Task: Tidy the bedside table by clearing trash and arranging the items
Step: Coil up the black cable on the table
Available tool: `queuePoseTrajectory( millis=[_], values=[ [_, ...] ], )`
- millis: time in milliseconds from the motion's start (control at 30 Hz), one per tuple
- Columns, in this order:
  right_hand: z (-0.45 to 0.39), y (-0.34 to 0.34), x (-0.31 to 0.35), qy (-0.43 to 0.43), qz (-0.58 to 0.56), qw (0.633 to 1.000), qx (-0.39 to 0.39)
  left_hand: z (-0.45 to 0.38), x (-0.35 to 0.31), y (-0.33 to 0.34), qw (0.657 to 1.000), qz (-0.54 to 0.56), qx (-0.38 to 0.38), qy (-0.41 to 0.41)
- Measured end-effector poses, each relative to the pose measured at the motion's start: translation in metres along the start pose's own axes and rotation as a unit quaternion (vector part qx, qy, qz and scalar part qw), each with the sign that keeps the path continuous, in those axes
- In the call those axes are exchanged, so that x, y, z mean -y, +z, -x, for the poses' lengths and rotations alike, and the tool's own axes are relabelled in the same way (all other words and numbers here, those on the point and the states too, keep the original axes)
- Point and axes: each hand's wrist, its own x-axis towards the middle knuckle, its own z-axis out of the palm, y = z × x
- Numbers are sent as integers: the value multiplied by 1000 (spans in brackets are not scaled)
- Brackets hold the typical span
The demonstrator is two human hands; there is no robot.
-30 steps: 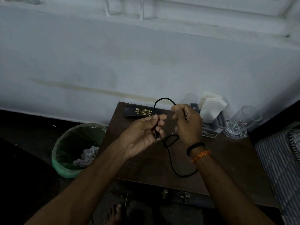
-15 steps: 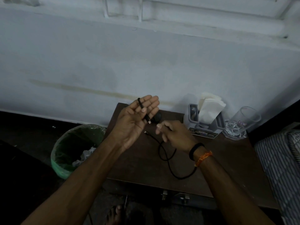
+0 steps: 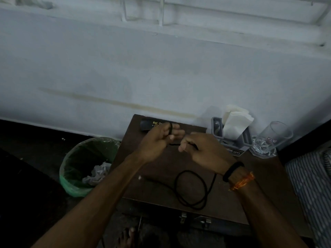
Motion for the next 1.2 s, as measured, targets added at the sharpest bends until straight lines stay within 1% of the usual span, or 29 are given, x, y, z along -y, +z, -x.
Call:
queuePoseTrajectory(
  millis=[100, 167, 233, 300, 400, 467, 567, 633, 700, 767, 833, 933, 1067, 1133, 1200],
  values=[
    [1, -8, -6, -17, 5, 1000, -11, 4, -3, 2, 996, -37, 75, 7],
    [2, -11, -11, -32, 6, 999, -35, 6, -10, 4, 993, -43, 106, 25],
    [1, -12, -14, -49, 19, 993, -102, 7, -15, 4, 991, -17, 130, 28],
    [-1, -13, -15, -57, 12, 983, -176, 8, -17, 4, 987, -19, 156, 13],
    [-6, -13, -20, -54, -5, 966, -254, 13, -16, 8, 980, -19, 196, -14],
    [-10, -11, -24, -53, -17, 955, -292, 16, -20, 11, 980, 36, 195, -13],
    [-17, -3, -29, -30, -24, 946, -321, 19, -31, 13, 971, 186, 152, -11],
    [-22, 5, -28, -22, -22, 953, -302, 18, -37, 15, 956, 270, 114, -10],
    [-24, 15, -25, -25, -12, 968, -250, 15, -38, 15, 940, 330, 80, 0],
    [-22, 24, -20, -16, 7, 980, -197, 12, -38, 13, 929, 367, 52, 13],
    [-18, 27, -13, -26, 19, 986, -163, 8, -37, 10, 928, 370, 18, 26],
    [-13, 22, -2, -40, 38, 992, -114, 3, -35, 8, 939, 341, -30, 39],
    [-6, 13, 1, -22, 55, 998, -29, -1, -31, 11, 954, 285, -79, 46],
    [-3, 10, 6, -23, 55, 998, -2, -1, -28, 7, 973, 200, -105, 47],
    [0, 4, 11, -32, 52, 998, -8, 0, -23, 5, 989, 68, -114, 61]
  ],
)
